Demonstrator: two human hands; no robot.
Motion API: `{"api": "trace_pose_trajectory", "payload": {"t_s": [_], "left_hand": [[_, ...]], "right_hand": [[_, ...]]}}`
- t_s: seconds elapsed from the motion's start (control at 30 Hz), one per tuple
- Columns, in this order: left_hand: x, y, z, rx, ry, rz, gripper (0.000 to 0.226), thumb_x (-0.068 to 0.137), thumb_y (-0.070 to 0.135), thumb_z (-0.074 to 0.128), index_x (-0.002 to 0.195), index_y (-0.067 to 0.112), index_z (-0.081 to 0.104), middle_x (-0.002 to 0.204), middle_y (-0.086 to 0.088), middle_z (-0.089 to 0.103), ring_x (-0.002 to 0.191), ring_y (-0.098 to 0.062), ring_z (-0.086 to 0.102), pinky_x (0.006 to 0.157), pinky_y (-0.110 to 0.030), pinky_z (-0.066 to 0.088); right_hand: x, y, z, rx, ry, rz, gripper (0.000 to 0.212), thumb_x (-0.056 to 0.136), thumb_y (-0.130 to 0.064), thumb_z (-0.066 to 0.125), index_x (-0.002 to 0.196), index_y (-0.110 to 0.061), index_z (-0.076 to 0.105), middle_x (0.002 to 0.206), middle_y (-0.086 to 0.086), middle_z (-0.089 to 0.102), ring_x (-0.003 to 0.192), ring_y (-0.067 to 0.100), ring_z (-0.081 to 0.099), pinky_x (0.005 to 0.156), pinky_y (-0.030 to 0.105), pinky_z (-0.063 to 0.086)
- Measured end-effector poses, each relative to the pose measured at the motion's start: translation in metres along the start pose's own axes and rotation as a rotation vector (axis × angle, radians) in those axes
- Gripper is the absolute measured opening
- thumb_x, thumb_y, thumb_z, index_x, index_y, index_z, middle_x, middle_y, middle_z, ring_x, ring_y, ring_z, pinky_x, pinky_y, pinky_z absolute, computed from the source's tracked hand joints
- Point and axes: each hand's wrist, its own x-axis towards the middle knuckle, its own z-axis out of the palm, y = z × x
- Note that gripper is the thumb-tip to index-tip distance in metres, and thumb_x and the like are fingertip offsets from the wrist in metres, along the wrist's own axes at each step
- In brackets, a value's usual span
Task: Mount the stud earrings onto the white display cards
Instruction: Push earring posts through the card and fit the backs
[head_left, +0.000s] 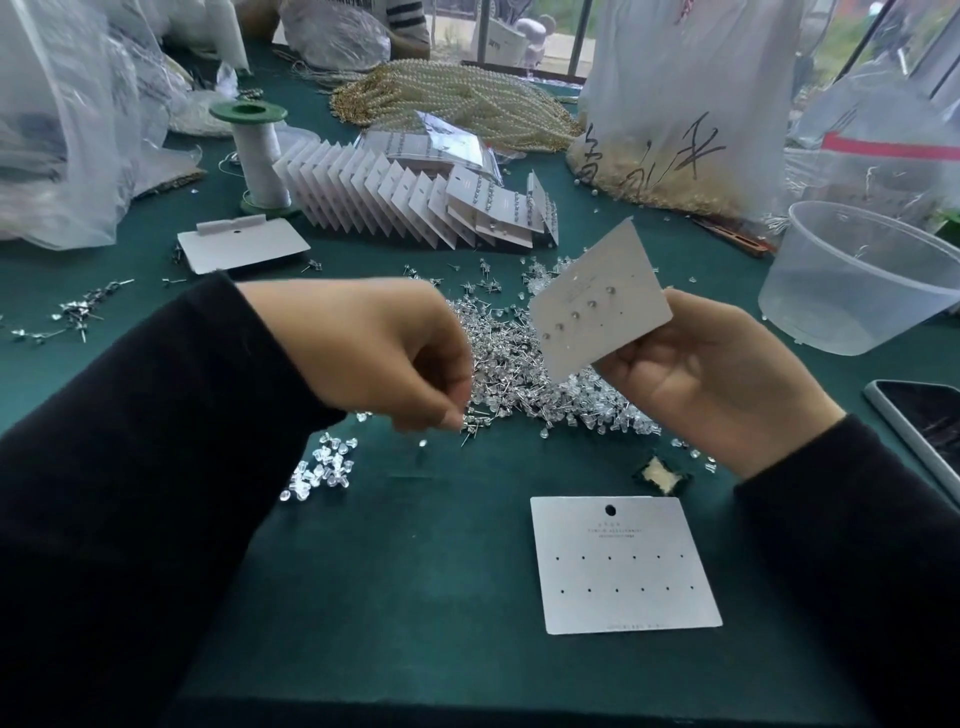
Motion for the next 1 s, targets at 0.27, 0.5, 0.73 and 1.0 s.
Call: {"api": "trace_pose_trajectory", "payload": {"t_s": [0.27,0.5,0.73,1.0], "left_hand": [[0.006,0.005,0.004,-0.627,0.397,0.240,0.017,0.058,0.017,0.072,0.074,0.012,0.070,0.061,0.000,0.068,0.055,-0.009,0.061,0.052,-0.016,0.050],[0.019,0.017,0.023,-0.977,0.506,0.291,0.013,0.055,0.006,0.069,0.068,0.003,0.069,0.059,-0.004,0.068,0.050,-0.012,0.063,0.049,-0.017,0.051],[0.022,0.022,0.027,-1.031,0.531,0.237,0.017,0.052,0.005,0.068,0.065,0.004,0.057,0.055,-0.004,0.066,0.046,-0.012,0.061,0.047,-0.018,0.051],[0.021,0.022,0.027,-1.078,0.561,0.203,0.017,0.052,0.005,0.068,0.063,0.005,0.055,0.055,-0.005,0.063,0.047,-0.013,0.061,0.047,-0.017,0.051]], "right_hand": [[-0.004,0.005,0.007,-0.100,-0.150,-0.011,0.032,0.069,-0.016,0.054,0.098,-0.004,0.059,0.111,0.018,0.054,0.107,0.026,0.055,0.101,0.040,0.041],[-0.004,0.013,0.014,-0.112,-0.219,0.045,0.039,0.079,-0.016,0.047,0.114,-0.001,0.055,0.095,0.011,0.061,0.081,0.020,0.062,0.074,0.030,0.055],[-0.006,0.013,0.012,-0.260,-0.170,0.041,0.039,0.091,-0.004,0.035,0.127,0.007,0.042,0.100,0.012,0.049,0.075,0.015,0.053,0.068,0.029,0.052],[-0.006,0.014,0.013,-0.272,-0.176,0.007,0.044,0.081,-0.003,0.048,0.124,0.008,0.042,0.100,0.013,0.049,0.074,0.014,0.054,0.065,0.028,0.053]]}}
